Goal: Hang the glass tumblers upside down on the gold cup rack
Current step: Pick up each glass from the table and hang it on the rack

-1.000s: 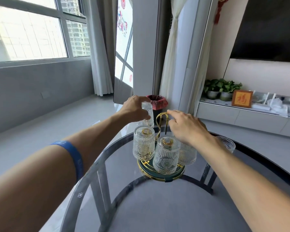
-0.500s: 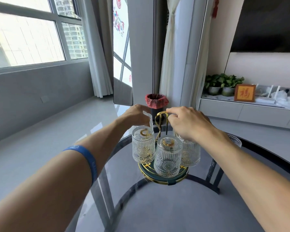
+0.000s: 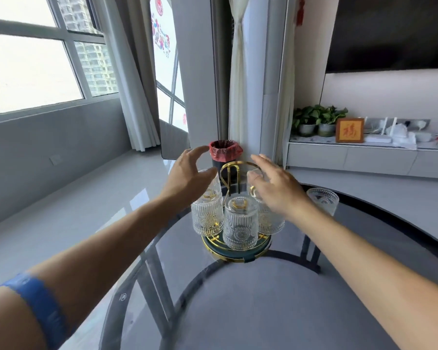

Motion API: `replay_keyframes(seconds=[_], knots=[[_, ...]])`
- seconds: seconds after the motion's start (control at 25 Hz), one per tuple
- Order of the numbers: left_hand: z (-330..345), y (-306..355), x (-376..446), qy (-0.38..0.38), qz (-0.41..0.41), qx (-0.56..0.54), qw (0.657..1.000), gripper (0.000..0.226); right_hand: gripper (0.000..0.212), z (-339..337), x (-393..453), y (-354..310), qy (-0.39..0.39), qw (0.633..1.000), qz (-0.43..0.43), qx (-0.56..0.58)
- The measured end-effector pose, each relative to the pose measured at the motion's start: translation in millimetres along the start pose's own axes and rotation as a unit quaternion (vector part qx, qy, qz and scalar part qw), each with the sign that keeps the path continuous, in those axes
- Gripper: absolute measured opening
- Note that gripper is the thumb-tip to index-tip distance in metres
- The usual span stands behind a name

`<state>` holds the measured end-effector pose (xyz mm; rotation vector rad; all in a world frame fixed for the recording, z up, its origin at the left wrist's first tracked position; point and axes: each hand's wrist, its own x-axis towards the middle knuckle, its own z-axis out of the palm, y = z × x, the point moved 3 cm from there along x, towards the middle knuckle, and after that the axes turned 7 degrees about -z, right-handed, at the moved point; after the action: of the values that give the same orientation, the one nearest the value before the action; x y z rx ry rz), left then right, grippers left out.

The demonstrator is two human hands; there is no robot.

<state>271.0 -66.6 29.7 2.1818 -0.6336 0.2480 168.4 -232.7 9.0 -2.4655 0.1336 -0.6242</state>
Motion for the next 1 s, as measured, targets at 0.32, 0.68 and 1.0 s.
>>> replay_keyframes(seconds=[0.32, 0.68, 1.0], knots=[[65, 41, -146, -0.062, 0.14, -0.12, 0.981, 0.043, 0.059, -26, -149, 80, 0.05, 0.99, 0.126, 0.045], [195, -2, -178, -0.241, 0.091, 0.177, 0.95, 0.075, 0.079, -35, -170, 128, 0.07, 0.973, 0.202, 0.089], [247, -19, -148, -0.258, 0.131, 0.261, 0.921, 0.084, 0.101, -10, -111, 183, 0.167, 0.964, 0.204, 0.026]])
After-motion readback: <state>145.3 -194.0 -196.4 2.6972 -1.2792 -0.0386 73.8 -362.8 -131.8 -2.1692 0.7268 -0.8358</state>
